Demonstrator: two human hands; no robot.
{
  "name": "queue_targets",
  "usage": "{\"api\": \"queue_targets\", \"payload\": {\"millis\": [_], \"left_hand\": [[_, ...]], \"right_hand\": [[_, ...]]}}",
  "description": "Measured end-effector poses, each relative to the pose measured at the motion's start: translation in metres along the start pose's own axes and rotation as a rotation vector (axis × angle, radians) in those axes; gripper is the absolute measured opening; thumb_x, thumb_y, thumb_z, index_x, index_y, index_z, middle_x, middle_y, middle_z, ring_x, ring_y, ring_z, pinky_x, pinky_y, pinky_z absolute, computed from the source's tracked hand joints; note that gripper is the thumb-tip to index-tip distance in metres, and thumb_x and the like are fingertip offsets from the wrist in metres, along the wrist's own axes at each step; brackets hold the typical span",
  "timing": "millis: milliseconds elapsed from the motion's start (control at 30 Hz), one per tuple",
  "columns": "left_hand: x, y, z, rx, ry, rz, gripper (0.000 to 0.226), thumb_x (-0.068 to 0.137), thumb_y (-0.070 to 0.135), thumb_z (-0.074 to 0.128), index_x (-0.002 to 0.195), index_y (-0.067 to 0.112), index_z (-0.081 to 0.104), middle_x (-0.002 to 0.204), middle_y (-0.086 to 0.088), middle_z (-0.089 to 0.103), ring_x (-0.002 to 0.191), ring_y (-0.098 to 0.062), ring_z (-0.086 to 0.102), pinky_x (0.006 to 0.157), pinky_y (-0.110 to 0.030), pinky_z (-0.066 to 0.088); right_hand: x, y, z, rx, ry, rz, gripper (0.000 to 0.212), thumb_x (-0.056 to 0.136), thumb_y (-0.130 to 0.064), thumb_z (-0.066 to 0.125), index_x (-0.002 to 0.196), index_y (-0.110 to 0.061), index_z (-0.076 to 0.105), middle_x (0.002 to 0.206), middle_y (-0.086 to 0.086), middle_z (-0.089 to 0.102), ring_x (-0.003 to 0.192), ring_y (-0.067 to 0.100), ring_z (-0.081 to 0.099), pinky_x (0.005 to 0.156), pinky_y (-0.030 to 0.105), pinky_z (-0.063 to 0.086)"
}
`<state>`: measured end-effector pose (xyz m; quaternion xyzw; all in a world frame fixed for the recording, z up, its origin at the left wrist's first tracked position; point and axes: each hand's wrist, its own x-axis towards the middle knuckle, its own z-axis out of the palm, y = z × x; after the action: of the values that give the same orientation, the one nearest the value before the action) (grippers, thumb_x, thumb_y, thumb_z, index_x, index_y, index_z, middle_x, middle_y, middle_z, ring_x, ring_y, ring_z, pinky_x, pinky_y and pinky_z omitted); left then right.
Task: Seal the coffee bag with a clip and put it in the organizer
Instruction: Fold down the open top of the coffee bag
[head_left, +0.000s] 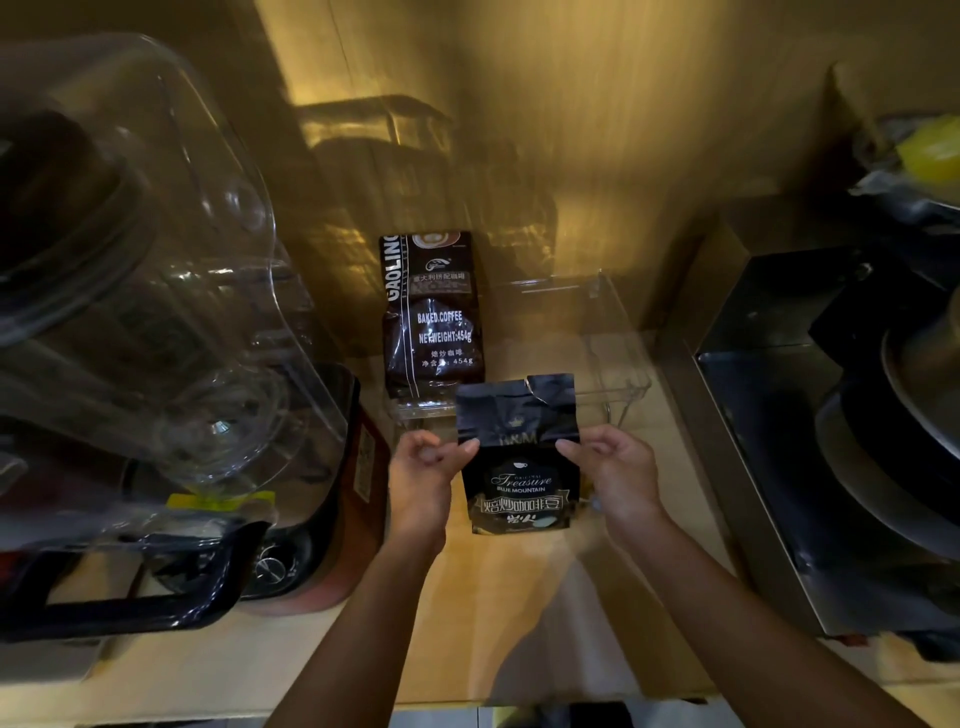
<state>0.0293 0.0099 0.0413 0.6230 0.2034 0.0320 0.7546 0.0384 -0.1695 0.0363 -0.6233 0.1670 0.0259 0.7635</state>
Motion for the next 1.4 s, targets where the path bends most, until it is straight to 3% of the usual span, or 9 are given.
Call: {"api": "queue_targets", "payload": {"millis": [133,267,433,567,667,900,1067,1167,1400], "left_hand": [[0.002,0.000,-0.005,0.087,-0.097,0.120,0.033,0.072,-0.011,0.064,0.070,0.022,0.060,0.056,0.010,0.065,0.062,-0.005,0.062,0.064,-0.026,0.053],[-0.003,0.002,-0.008,0.202,-0.204,0.185,0.030,0.074,-0.011,0.063,0.086,0.016,0.070,0.089,-0.005,0.065,0.079,-0.006,0.066,0.066,-0.014,0.053],[-0.008,0.002,-0.009,0.549,-0.125,0.423,0.023,0.077,-0.001,0.065,0.095,0.013,0.068,0.081,0.002,0.059,0.077,-0.005,0.058,0.068,-0.004,0.045],[-0.013,0.001,-0.004,0.729,-0.049,0.548,0.011,0.077,0.003,0.067,0.086,0.007,0.072,0.077,-0.003,0.056,0.075,-0.018,0.057,0.075,-0.030,0.049],[-0.012,-0.001,-0.002,0.883,0.041,0.582,0.007,0.076,0.010,0.069,0.082,0.012,0.072,0.080,-0.006,0.050,0.084,-0.024,0.048,0.083,-0.044,0.034],[-0.014,0.009,0.002,1.203,-0.160,0.828,0.011,0.079,0.012,0.061,0.087,0.018,0.065,0.096,-0.001,0.069,0.093,-0.024,0.059,0.092,-0.032,0.022],[-0.020,0.008,0.018,1.249,-0.290,0.855,0.023,0.074,0.003,0.068,0.094,0.014,0.064,0.079,-0.006,0.065,0.072,-0.026,0.058,0.066,-0.028,0.031],[-0.020,0.009,0.033,1.220,-0.272,0.845,0.008,0.077,0.005,0.065,0.081,0.009,0.059,0.074,-0.010,0.060,0.068,-0.027,0.055,0.060,-0.031,0.035],[-0.017,0.009,0.035,1.233,-0.285,0.877,0.017,0.083,0.021,0.054,0.071,0.009,0.053,0.063,-0.010,0.059,0.059,-0.026,0.055,0.054,-0.029,0.033]], "right_hand": [[-0.001,0.004,-0.003,0.007,0.045,-0.100,0.035,0.069,0.009,0.068,0.082,-0.021,0.056,0.054,-0.008,0.069,0.054,0.007,0.065,0.047,0.018,0.052],[-0.006,0.009,-0.004,-0.008,-0.015,-0.139,0.027,0.073,0.007,0.065,0.088,-0.015,0.069,0.063,-0.011,0.072,0.065,0.009,0.067,0.056,0.022,0.056],[-0.007,0.002,-0.005,-0.084,-0.048,-0.136,0.019,0.073,0.005,0.066,0.082,-0.011,0.071,0.071,-0.006,0.072,0.071,0.013,0.068,0.068,0.029,0.057],[-0.006,-0.005,-0.004,-0.231,-0.049,-0.198,0.015,0.074,0.003,0.066,0.074,-0.012,0.070,0.073,-0.001,0.065,0.079,0.024,0.062,0.076,0.033,0.049],[-0.006,-0.006,-0.004,-0.458,-0.043,-0.344,0.007,0.075,-0.002,0.067,0.073,-0.009,0.069,0.079,-0.007,0.056,0.093,0.019,0.052,0.087,0.034,0.032],[-0.006,-0.006,-0.003,-0.864,-0.103,-0.651,0.015,0.079,0.001,0.059,0.074,-0.012,0.059,0.085,-0.002,0.060,0.088,0.014,0.050,0.068,0.029,0.015],[-0.009,-0.010,0.007,-0.979,-0.139,-0.750,0.013,0.081,0.002,0.057,0.077,-0.009,0.060,0.085,0.004,0.064,0.086,0.016,0.054,0.072,0.027,0.017],[-0.010,-0.012,0.010,-1.042,-0.190,-0.813,0.010,0.080,0.004,0.055,0.077,-0.005,0.059,0.079,0.011,0.063,0.077,0.027,0.058,0.074,0.030,0.024],[-0.001,-0.005,0.009,-1.215,-0.158,-0.811,0.016,0.077,0.005,0.058,0.077,-0.011,0.055,0.079,0.006,0.062,0.075,0.027,0.057,0.074,0.029,0.022]]}}
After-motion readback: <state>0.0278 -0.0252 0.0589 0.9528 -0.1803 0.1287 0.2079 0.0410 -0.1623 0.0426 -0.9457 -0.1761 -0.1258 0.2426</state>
